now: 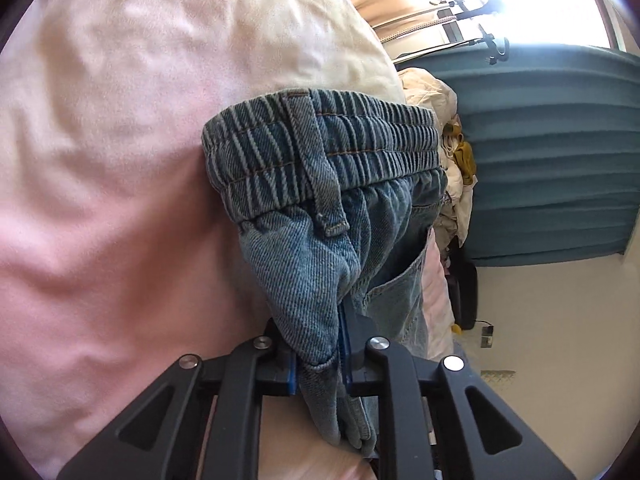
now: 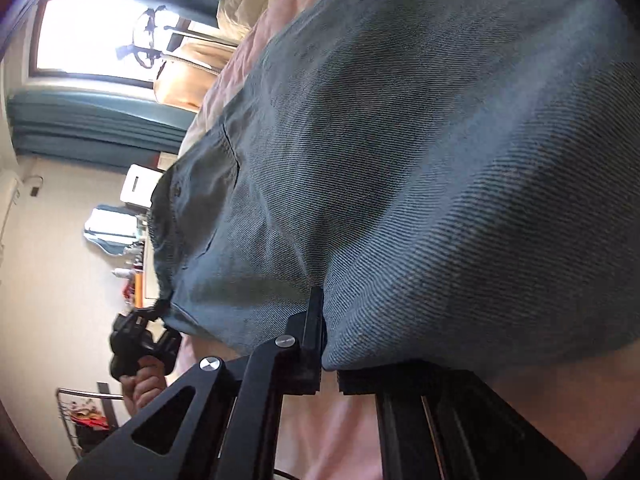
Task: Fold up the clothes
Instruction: 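Lay the jeans flat and open both grippers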
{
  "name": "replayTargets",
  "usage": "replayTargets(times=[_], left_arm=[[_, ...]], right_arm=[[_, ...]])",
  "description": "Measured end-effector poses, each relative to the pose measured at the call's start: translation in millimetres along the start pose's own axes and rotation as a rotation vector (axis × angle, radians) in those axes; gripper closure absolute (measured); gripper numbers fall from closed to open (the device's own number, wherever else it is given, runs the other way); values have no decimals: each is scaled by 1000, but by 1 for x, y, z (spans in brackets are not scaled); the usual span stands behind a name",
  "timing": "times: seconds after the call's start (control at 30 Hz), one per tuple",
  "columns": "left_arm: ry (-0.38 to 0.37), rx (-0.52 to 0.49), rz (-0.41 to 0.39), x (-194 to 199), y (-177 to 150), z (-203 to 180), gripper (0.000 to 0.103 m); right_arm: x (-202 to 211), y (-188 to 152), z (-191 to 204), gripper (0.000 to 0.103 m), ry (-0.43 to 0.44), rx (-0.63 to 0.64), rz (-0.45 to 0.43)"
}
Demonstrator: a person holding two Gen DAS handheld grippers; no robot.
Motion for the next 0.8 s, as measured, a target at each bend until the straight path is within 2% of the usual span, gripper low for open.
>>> replayTargets(times=[0.1,0.17,0.23,0.3,0.43,0.5,0.63,0.7,0.8], left_arm=[[74,-114,-35,14,-3,-14,70],[95,-187,-50,23,-6,-23,53],[118,-254,-79,37,-11,-32,52],[140,-320,-111,48,-11,-46,52],[225,-501,-170,68,-28,-81,52],[264,-594,-168,69,-42,-103,52],[316,-746,-120,57,-84,-136,52],[337,-818,-91,51,-112,-152,52],[340,-869,-21,37,-149,-178,52]], right_arm=[[6,-3,7,95,-40,56,-14],[16,-9,12,90,-46,79,-23],[33,-15,19,72,-47,104,-42],[55,-20,20,62,-49,125,-71],[101,-19,34,60,-63,177,-166],[129,-15,33,58,-74,180,-226],[197,6,12,57,-106,155,-373],[228,22,-10,57,-129,140,-451],[271,45,-54,56,-193,122,-544]])
Point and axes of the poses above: each gripper's, at about its wrist camera, not at the fingertips, and x roughly against the way its jaws point, z to its left, y to its top, the point moved 8 cm from there along -x, roughly the way its jaws point, and after that the axes turned 9 degrees about -x, right-handed, at the moved point
